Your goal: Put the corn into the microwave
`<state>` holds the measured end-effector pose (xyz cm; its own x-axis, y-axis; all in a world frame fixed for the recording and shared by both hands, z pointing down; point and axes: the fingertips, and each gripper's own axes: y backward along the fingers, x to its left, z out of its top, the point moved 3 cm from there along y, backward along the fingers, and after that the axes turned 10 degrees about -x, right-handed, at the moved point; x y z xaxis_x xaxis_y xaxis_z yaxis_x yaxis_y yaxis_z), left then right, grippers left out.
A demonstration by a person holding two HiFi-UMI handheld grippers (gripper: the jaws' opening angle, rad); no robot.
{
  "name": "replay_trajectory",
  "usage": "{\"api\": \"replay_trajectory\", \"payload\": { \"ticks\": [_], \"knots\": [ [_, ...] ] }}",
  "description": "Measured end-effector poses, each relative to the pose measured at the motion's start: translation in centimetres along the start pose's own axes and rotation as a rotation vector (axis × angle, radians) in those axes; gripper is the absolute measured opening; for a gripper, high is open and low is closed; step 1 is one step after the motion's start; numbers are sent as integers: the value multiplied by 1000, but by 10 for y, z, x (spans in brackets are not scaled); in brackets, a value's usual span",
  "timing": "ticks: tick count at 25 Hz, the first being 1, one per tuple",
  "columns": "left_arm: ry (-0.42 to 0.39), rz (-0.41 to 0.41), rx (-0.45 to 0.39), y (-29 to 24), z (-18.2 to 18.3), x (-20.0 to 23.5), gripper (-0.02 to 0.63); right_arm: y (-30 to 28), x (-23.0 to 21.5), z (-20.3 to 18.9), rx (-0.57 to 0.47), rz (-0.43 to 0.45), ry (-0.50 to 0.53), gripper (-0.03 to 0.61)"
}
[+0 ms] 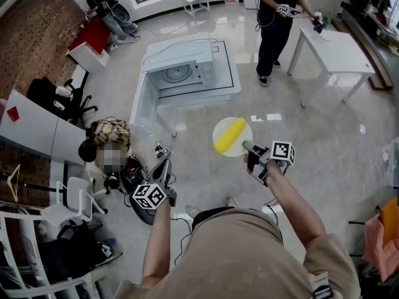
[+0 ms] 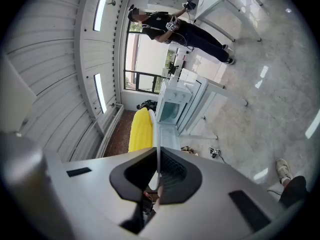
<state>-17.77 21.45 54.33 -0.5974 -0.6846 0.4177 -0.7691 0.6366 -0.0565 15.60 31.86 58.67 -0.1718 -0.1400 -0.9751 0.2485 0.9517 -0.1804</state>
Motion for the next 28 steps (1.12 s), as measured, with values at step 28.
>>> {"api": "replay_trajectory", "payload": {
  "ticks": [28],
  "knots": [
    [-21,-10,16,-4,-1,-6,6,-7,2,0,34,30,28,15]
  ]
}}
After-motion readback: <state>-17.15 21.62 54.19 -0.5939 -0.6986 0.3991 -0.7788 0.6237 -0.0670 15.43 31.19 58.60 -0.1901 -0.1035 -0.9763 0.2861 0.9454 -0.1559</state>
